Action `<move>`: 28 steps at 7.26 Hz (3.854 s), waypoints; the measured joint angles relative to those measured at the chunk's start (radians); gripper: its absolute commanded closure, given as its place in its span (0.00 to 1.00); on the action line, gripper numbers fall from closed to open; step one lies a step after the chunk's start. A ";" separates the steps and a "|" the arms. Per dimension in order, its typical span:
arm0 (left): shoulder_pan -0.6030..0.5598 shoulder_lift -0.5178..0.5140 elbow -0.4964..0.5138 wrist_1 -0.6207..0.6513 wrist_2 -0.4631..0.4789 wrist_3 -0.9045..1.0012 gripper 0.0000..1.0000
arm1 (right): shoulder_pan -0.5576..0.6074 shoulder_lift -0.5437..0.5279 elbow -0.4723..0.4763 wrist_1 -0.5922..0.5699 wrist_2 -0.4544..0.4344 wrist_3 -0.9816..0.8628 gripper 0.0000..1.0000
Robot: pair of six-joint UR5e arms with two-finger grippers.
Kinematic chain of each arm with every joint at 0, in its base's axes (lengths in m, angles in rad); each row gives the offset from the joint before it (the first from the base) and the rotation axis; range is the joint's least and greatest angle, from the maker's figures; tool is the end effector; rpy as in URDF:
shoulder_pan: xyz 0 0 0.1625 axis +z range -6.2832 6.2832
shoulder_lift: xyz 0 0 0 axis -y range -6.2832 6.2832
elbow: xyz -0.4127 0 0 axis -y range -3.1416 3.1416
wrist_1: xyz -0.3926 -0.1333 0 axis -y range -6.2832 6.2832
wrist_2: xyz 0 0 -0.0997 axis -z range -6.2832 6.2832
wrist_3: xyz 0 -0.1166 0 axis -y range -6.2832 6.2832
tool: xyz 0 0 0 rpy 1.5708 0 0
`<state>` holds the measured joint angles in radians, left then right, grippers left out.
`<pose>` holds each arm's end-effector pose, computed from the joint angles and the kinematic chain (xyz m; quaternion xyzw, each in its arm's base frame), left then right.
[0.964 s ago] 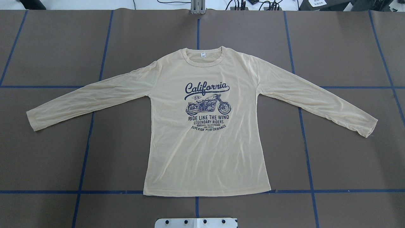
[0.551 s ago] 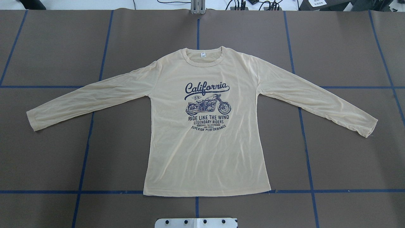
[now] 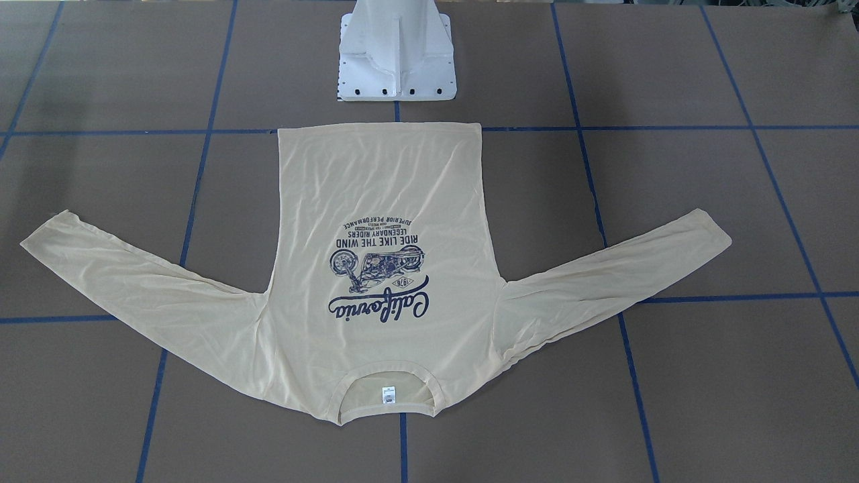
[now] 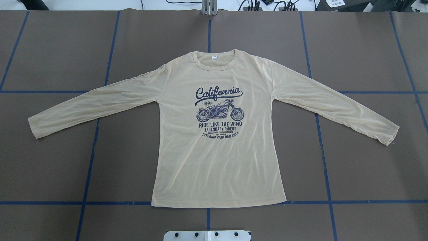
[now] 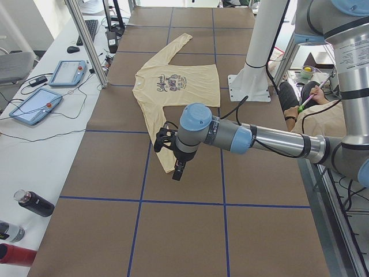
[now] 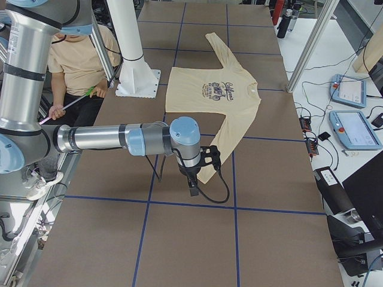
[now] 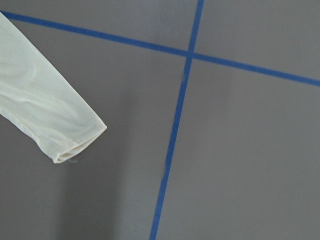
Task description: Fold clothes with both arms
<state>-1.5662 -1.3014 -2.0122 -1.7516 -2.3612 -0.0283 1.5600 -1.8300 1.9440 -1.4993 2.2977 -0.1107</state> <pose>-0.0486 -0.3991 0.5356 0.1557 0.3816 0.0568 0.9093 0.0515 -0.3989 0.5840 0.1041 -0.3492 -0.0894 0.9269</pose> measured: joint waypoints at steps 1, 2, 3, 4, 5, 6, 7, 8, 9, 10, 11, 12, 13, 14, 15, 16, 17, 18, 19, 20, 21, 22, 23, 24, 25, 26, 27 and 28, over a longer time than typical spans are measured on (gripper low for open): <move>0.000 -0.021 0.003 -0.052 0.008 0.000 0.00 | 0.000 0.015 -0.004 0.072 -0.001 0.004 0.00; 0.000 -0.054 0.007 -0.091 0.019 0.001 0.00 | 0.000 0.033 -0.018 0.129 -0.001 0.007 0.00; 0.000 -0.095 0.012 -0.129 0.030 0.001 0.00 | 0.000 0.049 -0.036 0.162 0.003 0.010 0.00; 0.001 -0.148 0.026 -0.174 0.048 -0.001 0.00 | 0.000 0.059 -0.046 0.176 0.007 0.012 0.00; 0.002 -0.202 0.054 -0.212 0.066 -0.005 0.00 | 0.000 0.064 -0.049 0.182 0.020 0.015 0.00; 0.002 -0.237 0.082 -0.242 0.073 -0.016 0.00 | 0.001 0.073 -0.050 0.184 0.040 0.024 0.00; 0.003 -0.261 0.109 -0.273 0.074 -0.031 0.00 | 0.001 0.088 -0.052 0.184 0.054 0.042 0.00; 0.005 -0.272 0.127 -0.295 0.073 -0.038 0.00 | -0.006 0.102 -0.056 0.185 0.060 0.065 0.00; 0.010 -0.276 0.138 -0.319 0.073 -0.040 0.00 | -0.027 0.115 -0.060 0.185 0.064 0.106 0.01; 0.019 -0.275 0.144 -0.341 0.073 -0.042 0.00 | -0.059 0.125 -0.062 0.185 0.065 0.173 0.02; 0.031 -0.273 0.150 -0.353 0.073 -0.042 0.00 | -0.095 0.133 -0.063 0.186 0.063 0.241 0.02; 0.037 -0.271 0.152 -0.357 0.074 -0.042 0.00 | -0.124 0.137 -0.064 0.189 0.061 0.292 0.02; 0.040 -0.269 0.152 -0.359 0.074 -0.042 0.00 | -0.151 0.139 -0.071 0.220 0.057 0.349 0.02; 0.041 -0.268 0.153 -0.360 0.073 -0.042 0.00 | -0.189 0.139 -0.084 0.297 0.038 0.444 0.02; 0.041 -0.267 0.153 -0.360 0.074 -0.042 0.00 | -0.249 0.134 -0.095 0.398 -0.023 0.572 0.02; 0.042 -0.267 0.154 -0.360 0.074 -0.042 0.00 | -0.309 0.117 -0.111 0.477 -0.098 0.657 0.02; 0.043 -0.266 0.156 -0.360 0.073 -0.042 0.00 | -0.356 0.094 -0.162 0.570 -0.154 0.700 0.03; 0.045 -0.266 0.158 -0.361 0.073 -0.042 0.00 | -0.386 0.084 -0.242 0.699 -0.180 0.746 0.04; 0.046 -0.266 0.159 -0.361 0.073 -0.042 0.00 | -0.415 0.083 -0.310 0.817 -0.190 0.811 0.06; 0.047 -0.266 0.159 -0.361 0.073 -0.042 0.00 | -0.447 0.081 -0.349 0.899 -0.199 0.869 0.09; 0.047 -0.266 0.159 -0.361 0.072 -0.042 0.00 | -0.477 0.078 -0.370 0.940 -0.217 0.896 0.11; 0.047 -0.266 0.159 -0.361 0.072 -0.042 0.00 | -0.505 0.078 -0.389 0.957 -0.244 0.906 0.14; 0.047 -0.266 0.159 -0.361 0.072 -0.042 0.00 | -0.527 0.078 -0.403 0.963 -0.267 0.910 0.19; 0.048 -0.266 0.159 -0.361 0.072 -0.042 0.00 | -0.540 0.078 -0.413 0.964 -0.279 0.910 0.21; 0.048 -0.266 0.159 -0.361 0.072 -0.042 0.00 | -0.550 0.078 -0.421 0.965 -0.286 0.909 0.23; 0.048 -0.266 0.160 -0.361 0.073 -0.042 0.00 | -0.559 0.076 -0.427 0.965 -0.295 0.907 0.24; 0.048 -0.266 0.160 -0.361 0.073 -0.042 0.00 | -0.570 0.073 -0.432 0.965 -0.302 0.906 0.26; 0.048 -0.266 0.161 -0.361 0.074 -0.042 0.00 | -0.582 0.073 -0.439 0.965 -0.311 0.905 0.29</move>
<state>-1.5186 -1.5677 -1.8508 -2.1123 -2.2874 -0.0706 0.9783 -1.7573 1.5049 -0.5338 1.9870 0.7938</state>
